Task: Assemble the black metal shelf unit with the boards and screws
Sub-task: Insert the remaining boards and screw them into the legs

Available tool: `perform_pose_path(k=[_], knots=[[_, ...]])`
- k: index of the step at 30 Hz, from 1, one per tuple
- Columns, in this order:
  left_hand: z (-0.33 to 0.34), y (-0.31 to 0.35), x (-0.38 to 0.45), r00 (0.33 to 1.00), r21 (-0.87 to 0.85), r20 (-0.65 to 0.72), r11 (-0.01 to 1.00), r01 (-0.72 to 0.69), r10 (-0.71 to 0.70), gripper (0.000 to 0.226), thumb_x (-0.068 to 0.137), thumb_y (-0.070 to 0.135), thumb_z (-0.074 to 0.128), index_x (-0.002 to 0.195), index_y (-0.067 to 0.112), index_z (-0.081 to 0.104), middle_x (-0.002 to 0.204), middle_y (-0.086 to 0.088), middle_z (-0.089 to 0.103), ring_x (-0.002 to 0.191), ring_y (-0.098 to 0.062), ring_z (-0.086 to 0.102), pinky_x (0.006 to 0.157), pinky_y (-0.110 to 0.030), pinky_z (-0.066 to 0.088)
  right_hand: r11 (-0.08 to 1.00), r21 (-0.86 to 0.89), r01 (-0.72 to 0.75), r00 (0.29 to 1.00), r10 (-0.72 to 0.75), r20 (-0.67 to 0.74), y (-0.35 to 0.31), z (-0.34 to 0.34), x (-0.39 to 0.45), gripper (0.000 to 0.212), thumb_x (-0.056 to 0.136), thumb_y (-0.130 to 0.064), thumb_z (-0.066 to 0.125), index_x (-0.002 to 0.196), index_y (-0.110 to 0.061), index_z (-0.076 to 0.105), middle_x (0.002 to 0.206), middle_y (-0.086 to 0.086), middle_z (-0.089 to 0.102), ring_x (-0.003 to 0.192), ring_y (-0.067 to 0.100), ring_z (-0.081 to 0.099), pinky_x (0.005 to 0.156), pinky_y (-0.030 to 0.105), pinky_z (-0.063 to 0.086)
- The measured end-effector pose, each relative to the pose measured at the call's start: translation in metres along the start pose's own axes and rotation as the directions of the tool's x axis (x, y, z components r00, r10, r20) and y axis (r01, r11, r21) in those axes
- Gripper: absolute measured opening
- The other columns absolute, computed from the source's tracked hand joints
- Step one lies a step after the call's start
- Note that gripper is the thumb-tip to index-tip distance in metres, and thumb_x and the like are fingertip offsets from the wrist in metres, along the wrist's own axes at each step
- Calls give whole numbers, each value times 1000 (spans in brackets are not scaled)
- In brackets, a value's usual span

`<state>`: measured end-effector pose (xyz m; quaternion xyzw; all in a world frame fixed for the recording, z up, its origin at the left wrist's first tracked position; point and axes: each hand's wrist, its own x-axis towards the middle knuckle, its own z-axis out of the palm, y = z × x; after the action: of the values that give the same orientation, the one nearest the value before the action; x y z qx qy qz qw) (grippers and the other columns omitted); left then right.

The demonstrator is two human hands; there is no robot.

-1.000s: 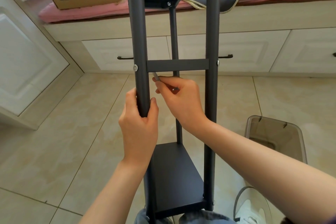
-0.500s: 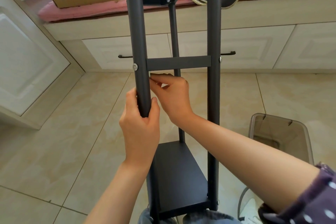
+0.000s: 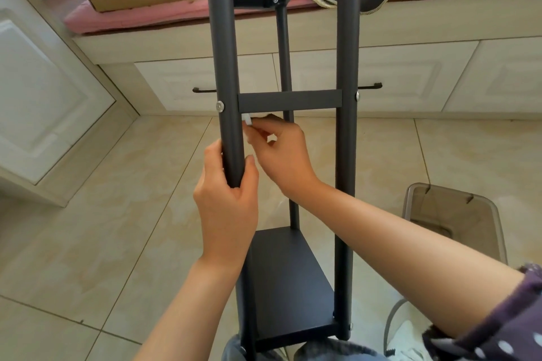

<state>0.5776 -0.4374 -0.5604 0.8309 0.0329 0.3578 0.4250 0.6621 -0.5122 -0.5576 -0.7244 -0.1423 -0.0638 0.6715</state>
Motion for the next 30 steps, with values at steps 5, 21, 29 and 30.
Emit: perform_pose_path(k=[5, 21, 29, 30], knots=[[0, 3, 0, 1000, -12, 5, 1000, 13, -13, 22, 98, 18, 62, 118, 13, 56, 80, 1, 57, 68, -15, 57, 58, -15, 46, 998, -46, -42, 997, 45, 58, 1, -27, -16, 20, 99, -16, 56, 107, -14, 74, 96, -8, 70, 90, -2, 60, 76, 1, 42], [1, 7, -1, 1000, 0, 11, 1000, -3, 3, 25, 98, 17, 62, 120, 7, 56, 78, 3, 54, 65, -12, 54, 58, -10, 42, 982, -155, 108, 994, -103, 42, -18, -35, -10, 19, 97, -11, 58, 107, -12, 74, 94, -17, 66, 85, -13, 58, 83, 0, 42], [2, 5, -2, 1000, -8, 7, 1000, 4, -4, 24, 98, 15, 63, 120, 8, 57, 76, 0, 54, 64, -16, 53, 56, -13, 41, 972, -181, 150, 988, -152, 6, -17, -26, -14, 16, 95, -11, 61, 104, -10, 75, 89, -6, 69, 81, 1, 61, 78, 7, 46], [1, 5, -2, 1000, -9, 7, 1000, 4, -4, 24, 98, 16, 63, 120, 8, 57, 77, 0, 55, 65, -16, 54, 56, -14, 42, 970, -187, 156, 987, -158, 5, -17, -26, -14, 16, 95, -11, 62, 103, -10, 75, 87, -7, 68, 80, 1, 60, 78, 6, 45]])
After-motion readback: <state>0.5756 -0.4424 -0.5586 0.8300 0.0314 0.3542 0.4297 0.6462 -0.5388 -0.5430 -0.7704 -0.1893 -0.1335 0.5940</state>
